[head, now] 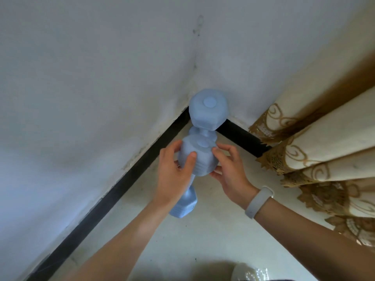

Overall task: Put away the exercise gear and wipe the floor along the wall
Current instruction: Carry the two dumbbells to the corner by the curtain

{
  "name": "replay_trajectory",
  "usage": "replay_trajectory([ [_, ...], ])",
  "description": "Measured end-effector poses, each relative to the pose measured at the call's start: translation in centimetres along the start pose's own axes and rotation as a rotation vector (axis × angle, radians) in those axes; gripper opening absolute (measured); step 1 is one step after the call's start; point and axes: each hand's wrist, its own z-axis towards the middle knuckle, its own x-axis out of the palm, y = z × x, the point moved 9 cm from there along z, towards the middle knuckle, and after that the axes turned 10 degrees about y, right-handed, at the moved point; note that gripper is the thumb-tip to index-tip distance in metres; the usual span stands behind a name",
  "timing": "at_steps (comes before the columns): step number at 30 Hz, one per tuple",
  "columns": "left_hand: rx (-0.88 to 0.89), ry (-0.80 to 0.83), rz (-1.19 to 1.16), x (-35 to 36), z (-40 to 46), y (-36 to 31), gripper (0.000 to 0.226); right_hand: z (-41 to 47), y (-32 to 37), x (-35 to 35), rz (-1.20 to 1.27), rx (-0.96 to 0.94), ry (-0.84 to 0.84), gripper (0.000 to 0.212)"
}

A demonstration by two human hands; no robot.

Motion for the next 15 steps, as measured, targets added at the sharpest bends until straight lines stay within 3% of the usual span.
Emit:
replay_trajectory([
  [4, -0.031, 0.171, -0.083, 1.0, 1.1, -1.2, 0.044, -0.6, 2.6, -1.1, -0.209, -0.134, 0.023, 0.013],
  [7, -0.01, 0.297, -0.149, 2.6, 1.1, -1.2, 0.044, -1.2, 5.0, -1.5, -0.336, -0.261, 0.058, 0.023],
  [10, -0.06, 0.315, -0.235, 4.8, 0.6, -0.1, 0.07, -1.5, 6.6, -2.1, -0.517, -0.329, 0.07, 0.032],
  [15, 0.012, 0.29, -0.266, 8.4, 2.4, -1.7, 0.068, -0.6, 8.3, -5.2, -0.692, -0.346, -0.007, 0.042],
])
